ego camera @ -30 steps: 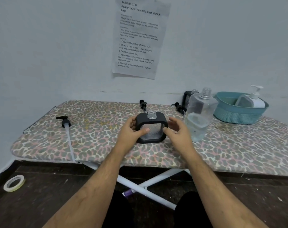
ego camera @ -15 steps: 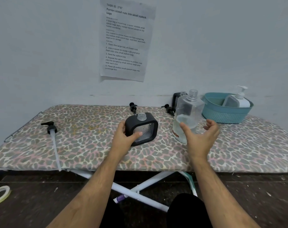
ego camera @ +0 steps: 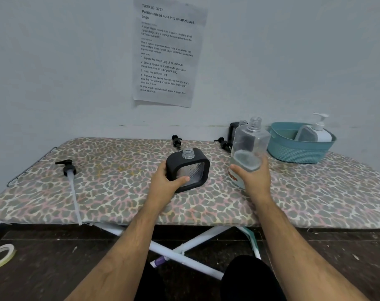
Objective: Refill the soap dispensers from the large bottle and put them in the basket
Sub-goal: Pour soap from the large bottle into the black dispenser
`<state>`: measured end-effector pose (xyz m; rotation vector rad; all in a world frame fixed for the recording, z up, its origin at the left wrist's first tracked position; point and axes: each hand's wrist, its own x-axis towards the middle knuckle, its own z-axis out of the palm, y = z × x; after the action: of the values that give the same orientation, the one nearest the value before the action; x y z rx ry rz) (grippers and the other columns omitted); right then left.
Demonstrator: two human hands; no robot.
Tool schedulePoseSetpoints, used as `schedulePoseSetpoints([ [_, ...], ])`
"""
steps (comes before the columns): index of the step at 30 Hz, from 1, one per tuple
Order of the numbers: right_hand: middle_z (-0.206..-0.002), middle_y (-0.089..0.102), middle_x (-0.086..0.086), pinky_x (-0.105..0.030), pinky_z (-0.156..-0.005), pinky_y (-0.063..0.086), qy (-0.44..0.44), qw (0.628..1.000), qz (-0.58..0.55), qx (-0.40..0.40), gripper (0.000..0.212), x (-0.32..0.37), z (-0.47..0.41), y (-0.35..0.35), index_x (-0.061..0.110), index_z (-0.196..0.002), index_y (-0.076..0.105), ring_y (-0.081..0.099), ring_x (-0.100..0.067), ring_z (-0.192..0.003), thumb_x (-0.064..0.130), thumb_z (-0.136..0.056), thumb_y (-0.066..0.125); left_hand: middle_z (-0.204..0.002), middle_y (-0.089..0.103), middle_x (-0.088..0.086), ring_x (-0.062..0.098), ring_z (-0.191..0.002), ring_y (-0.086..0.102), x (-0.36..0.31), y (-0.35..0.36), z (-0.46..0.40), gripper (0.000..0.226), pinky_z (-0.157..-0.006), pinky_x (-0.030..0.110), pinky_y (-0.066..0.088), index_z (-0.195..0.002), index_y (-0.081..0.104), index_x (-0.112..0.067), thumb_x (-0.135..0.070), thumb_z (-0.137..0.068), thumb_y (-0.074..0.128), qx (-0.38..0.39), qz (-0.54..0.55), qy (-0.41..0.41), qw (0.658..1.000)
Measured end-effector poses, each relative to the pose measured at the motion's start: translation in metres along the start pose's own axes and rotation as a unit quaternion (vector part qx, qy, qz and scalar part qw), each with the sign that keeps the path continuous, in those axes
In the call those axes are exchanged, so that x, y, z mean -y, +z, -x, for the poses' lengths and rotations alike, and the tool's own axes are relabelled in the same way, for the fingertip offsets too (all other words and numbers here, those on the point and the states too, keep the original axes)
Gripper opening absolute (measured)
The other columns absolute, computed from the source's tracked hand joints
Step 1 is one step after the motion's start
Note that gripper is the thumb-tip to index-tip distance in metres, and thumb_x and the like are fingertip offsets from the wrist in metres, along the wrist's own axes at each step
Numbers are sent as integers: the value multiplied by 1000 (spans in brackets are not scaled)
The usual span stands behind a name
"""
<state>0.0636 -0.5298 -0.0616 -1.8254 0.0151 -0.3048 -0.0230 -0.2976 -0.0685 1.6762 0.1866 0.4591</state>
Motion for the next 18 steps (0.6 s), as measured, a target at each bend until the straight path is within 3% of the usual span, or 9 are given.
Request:
schedulePoseSetpoints([
  [9, -100, 60, 17, -32, -82, 56, -49, 997, 44, 28, 61, 10, 13, -4, 28, -118, 52, 64, -10, -96, 27, -68, 88, -109, 64, -14, 2, -101, 62, -4, 1, 4, 56, -82, 20, 51, -119, 53, -30, -13, -76, 84, -9, -22, -1, 1000],
  [12, -95, 53, 23, -16, -70, 45, -80, 992, 80, 50, 62, 19, 21, -10, 28, -122, 51, 55, 1, -86, 26, -71, 87, -107, 64, -17, -3, -98, 61, -6, 3, 6, 55, -78, 15, 48, -119, 54, -28, -18, -75, 85, -20, -40, 9, 999],
  [15, -99, 52, 22, -10, -63, 37, -103, 986, 115, 64, 63, 24, 26, -14, 23, -128, 52, 49, 9, -78, 26, -74, 85, -107, 63, -19, -5, -98, 60, -8, 4, 10, 52, -74, 13, 47, -120, 51, -31, -26, -79, 83, -18, -32, 12, 999],
  [18, -104, 58, 17, -10, -62, 38, -113, 980, 146, 70, 63, 27, 29, -16, 23, -129, 52, 51, 10, -77, 26, -75, 85, -112, 62, -19, -4, -103, 60, -8, 3, 11, 42, -76, 13, 49, -124, 49, -33, -30, -90, 71, 2, -17, 23, 1000],
])
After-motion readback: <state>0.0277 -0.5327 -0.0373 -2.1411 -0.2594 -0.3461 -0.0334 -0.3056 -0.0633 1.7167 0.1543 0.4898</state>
